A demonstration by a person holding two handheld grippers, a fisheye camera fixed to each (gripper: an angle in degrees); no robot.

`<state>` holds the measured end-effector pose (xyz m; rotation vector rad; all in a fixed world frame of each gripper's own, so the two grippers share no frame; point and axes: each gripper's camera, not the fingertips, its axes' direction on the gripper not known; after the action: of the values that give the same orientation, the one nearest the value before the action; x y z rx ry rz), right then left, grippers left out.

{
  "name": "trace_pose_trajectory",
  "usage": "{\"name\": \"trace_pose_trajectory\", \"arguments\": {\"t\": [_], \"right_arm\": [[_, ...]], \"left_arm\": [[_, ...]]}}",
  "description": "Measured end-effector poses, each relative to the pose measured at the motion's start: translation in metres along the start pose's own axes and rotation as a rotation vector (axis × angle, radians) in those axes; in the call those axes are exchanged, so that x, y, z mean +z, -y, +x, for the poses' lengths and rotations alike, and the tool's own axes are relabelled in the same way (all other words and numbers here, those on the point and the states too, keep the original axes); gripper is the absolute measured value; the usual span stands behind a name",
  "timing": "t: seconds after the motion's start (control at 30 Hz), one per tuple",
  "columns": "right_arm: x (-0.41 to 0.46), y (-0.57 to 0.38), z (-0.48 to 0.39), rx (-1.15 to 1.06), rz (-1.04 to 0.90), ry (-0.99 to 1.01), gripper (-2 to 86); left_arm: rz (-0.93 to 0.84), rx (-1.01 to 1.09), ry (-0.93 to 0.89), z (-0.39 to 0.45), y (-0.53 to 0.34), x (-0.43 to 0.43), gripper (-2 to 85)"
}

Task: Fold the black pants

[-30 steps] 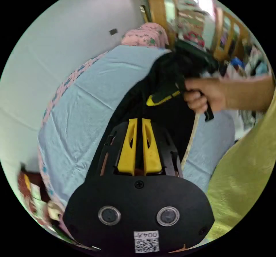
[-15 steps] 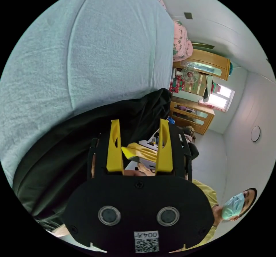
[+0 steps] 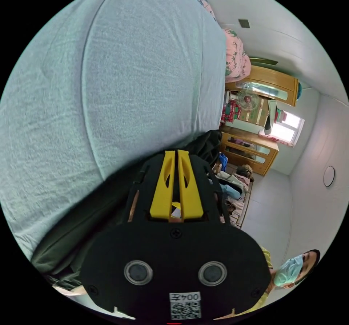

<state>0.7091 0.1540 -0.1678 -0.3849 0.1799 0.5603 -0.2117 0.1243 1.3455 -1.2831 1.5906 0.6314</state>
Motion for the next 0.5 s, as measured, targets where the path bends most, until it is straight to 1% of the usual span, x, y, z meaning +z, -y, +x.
{"name": "trace_pose_trajectory", "arguments": {"t": [0.13, 0.2, 0.33, 0.43, 0.5], "right_arm": [[0.033, -0.010, -0.021, -0.087, -0.148, -0.061, 8.3], [0.039, -0.015, -0.034, -0.109, -0.078, -0.114, 8.2], [0.048, -0.011, -0.038, -0.085, -0.083, -0.101, 7.8], [0.055, -0.005, -0.035, -0.070, -0.098, -0.075, 6.7], [0.061, -0.003, -0.035, -0.061, -0.093, -0.063, 5.7]], "left_arm": [[-0.028, 0.014, 0.087, 0.009, 0.018, -0.002, 1.3], [-0.048, 0.029, 0.141, 0.016, 0.024, 0.000, 1.0], [-0.042, 0.077, 0.203, 0.031, 0.019, -0.010, 1.1], [-0.027, 0.183, 0.286, 0.050, 0.003, -0.027, 2.7], [-0.083, 0.272, 0.312, 0.063, -0.015, -0.025, 5.8]]}}
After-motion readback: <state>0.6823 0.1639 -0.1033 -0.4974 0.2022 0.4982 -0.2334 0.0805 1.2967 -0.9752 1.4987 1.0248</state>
